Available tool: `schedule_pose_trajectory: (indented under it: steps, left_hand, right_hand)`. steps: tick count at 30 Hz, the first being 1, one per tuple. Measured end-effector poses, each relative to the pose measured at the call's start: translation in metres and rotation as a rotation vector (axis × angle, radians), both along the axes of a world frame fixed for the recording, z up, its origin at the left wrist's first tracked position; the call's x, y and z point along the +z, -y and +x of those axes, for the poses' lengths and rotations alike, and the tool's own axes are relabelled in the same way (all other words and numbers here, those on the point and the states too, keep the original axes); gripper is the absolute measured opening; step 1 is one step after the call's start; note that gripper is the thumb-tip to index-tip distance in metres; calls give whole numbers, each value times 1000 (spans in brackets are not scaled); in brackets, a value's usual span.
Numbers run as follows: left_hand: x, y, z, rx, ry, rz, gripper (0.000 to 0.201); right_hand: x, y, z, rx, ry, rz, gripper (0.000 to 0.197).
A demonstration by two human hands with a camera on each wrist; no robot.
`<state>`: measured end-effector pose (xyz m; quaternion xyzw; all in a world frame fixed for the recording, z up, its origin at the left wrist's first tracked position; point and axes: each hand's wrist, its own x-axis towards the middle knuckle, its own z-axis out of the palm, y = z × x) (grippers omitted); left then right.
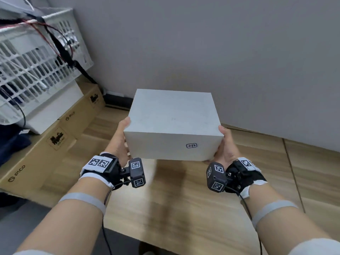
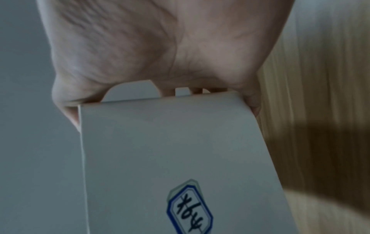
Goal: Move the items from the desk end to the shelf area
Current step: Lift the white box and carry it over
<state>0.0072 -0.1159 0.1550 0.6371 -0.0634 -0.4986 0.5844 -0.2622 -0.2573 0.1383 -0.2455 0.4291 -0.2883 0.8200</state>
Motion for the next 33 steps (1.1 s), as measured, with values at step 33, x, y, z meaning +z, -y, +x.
schedule_pose_trajectory:
  steps: [33]
  left_hand:
    - [-28,216,-571,-561,-231,42,62]
  right_hand:
    - [-2,69,-610,-520,-241,73,56]
